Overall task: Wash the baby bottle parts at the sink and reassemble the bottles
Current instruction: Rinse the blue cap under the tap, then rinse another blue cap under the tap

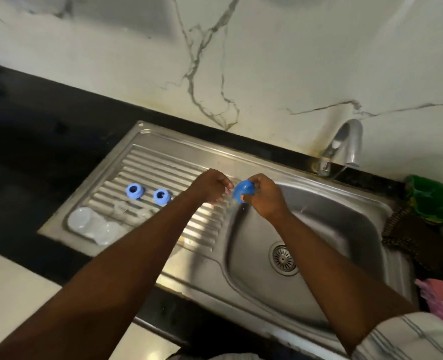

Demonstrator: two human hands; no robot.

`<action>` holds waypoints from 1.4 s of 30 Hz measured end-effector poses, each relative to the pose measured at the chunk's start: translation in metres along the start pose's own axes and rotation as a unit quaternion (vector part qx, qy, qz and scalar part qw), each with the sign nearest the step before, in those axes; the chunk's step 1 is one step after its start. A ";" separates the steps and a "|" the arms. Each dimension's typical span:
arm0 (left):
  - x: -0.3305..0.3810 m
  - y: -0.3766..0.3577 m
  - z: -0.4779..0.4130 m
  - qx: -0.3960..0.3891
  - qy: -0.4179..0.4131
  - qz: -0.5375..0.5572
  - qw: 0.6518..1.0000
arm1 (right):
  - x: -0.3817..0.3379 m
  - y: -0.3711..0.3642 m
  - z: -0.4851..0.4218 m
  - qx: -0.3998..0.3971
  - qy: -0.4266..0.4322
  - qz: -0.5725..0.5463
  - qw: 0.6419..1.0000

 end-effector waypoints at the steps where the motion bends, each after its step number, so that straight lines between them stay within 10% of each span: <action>1: -0.009 0.015 0.000 0.008 0.013 -0.003 1.000 | -0.006 -0.012 -0.005 -0.011 0.017 0.018 1.000; 20: -0.087 0.113 0.010 0.063 0.128 -0.033 0.989 | -0.046 -0.142 -0.067 -0.111 0.117 0.207 0.965; 36: 0.003 -0.073 -0.024 -0.143 -0.008 -0.103 0.984 | 0.096 0.058 0.046 -0.118 -0.009 0.192 0.974; 42: 0.012 -0.157 -0.018 -0.242 -0.020 -0.117 0.963 | 0.215 0.115 0.067 -0.160 -0.135 0.377 0.902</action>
Point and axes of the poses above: each hand's wrist, its own z-axis away from the middle knuckle, its own y-axis out of the back of the hand, x = y × z, the point moved 4 cm from there along -z, towards the middle knuckle, and after that the axes turned 6 degrees about -z, right-handed, at the moved point
